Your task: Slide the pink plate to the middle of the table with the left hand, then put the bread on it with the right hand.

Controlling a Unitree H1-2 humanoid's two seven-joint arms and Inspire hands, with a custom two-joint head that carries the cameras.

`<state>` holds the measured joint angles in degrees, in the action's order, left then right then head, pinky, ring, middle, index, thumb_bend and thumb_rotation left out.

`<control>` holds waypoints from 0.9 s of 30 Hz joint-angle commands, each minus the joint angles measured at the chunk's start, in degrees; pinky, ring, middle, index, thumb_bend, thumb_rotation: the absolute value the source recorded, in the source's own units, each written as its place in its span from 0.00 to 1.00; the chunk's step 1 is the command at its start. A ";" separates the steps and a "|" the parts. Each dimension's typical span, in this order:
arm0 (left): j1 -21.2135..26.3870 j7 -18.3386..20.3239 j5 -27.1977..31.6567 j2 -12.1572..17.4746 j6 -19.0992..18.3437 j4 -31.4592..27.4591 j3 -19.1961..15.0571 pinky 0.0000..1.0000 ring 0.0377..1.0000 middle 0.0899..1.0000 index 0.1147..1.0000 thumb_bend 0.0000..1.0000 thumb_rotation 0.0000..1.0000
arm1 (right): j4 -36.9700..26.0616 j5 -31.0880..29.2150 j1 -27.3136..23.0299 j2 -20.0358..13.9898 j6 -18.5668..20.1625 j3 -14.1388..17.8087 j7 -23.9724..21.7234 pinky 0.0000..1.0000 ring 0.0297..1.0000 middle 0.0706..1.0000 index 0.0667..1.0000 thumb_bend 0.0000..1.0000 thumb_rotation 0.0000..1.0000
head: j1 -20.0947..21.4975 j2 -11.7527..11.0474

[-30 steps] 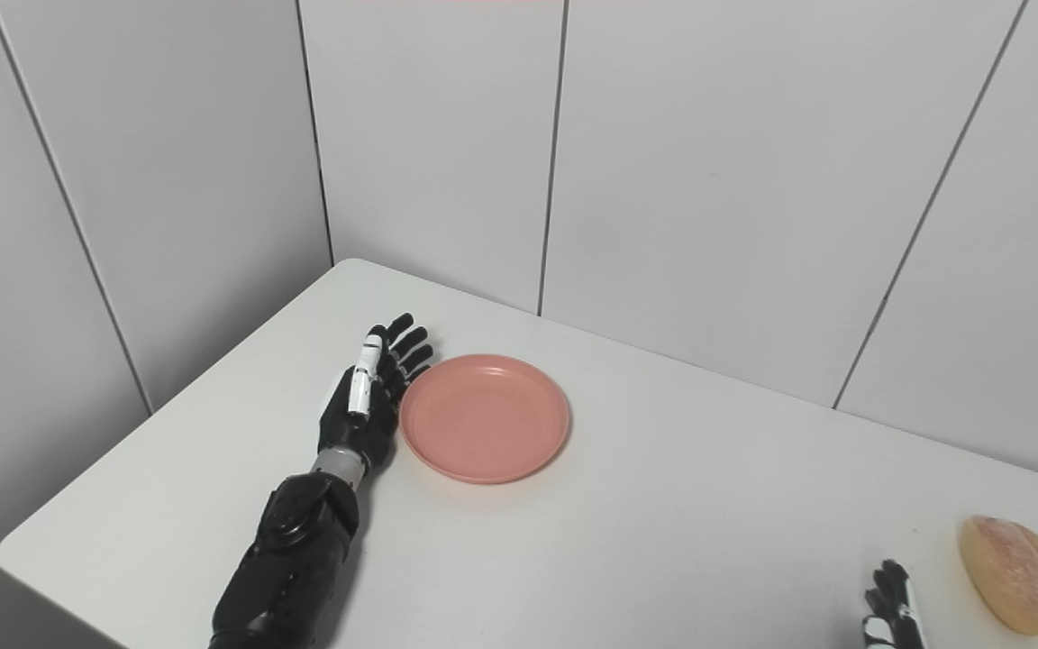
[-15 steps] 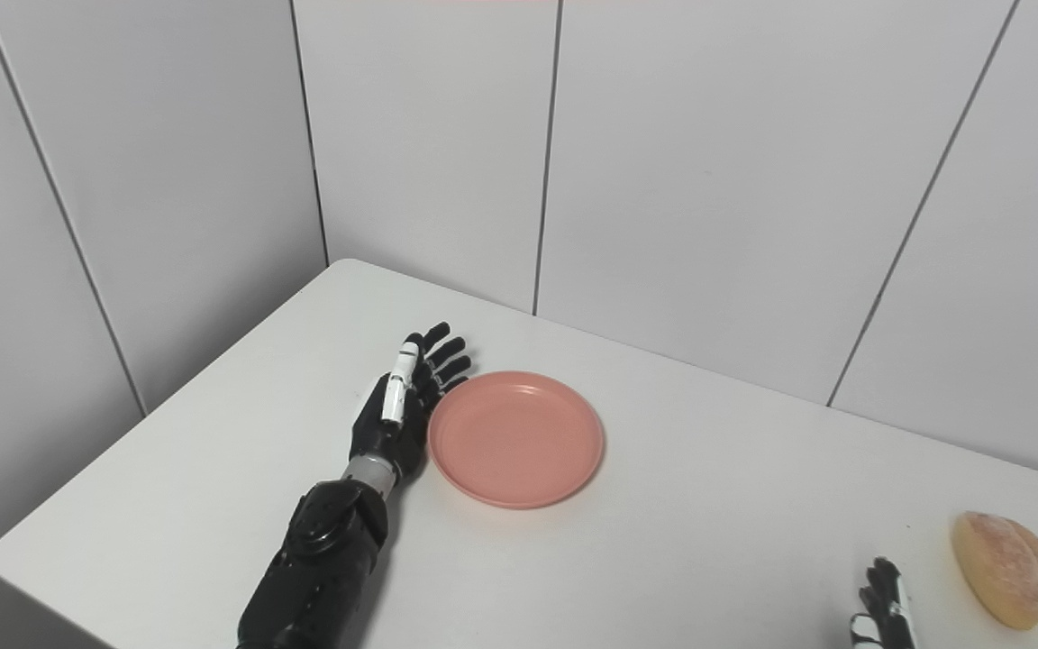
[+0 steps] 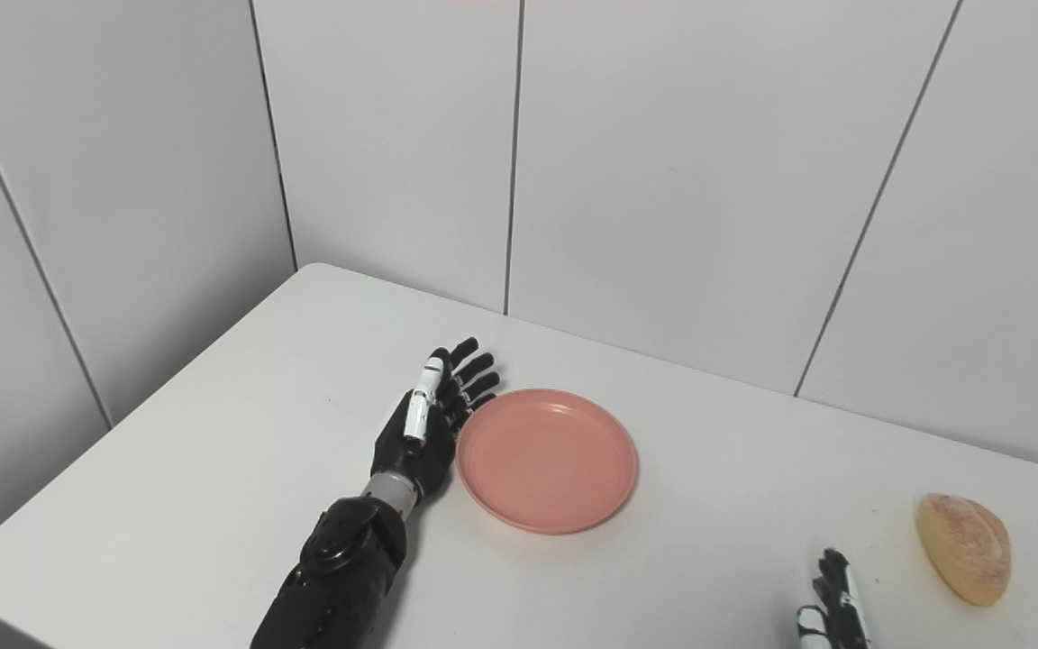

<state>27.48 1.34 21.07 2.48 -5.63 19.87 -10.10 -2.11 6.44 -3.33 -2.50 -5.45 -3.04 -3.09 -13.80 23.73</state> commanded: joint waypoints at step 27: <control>-8.38 3.07 -1.94 -5.84 -6.52 -9.96 7.73 0.90 0.89 0.89 0.87 0.36 1.00 | -6.26 4.62 0.95 3.53 5.48 -2.20 2.36 0.91 0.95 0.96 0.95 0.39 1.00 | 11.62 6.50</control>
<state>20.30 4.23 19.79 -3.19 -10.06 10.14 -2.72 -5.97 10.75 -1.90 0.42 -0.57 -4.97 -1.23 -2.81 29.88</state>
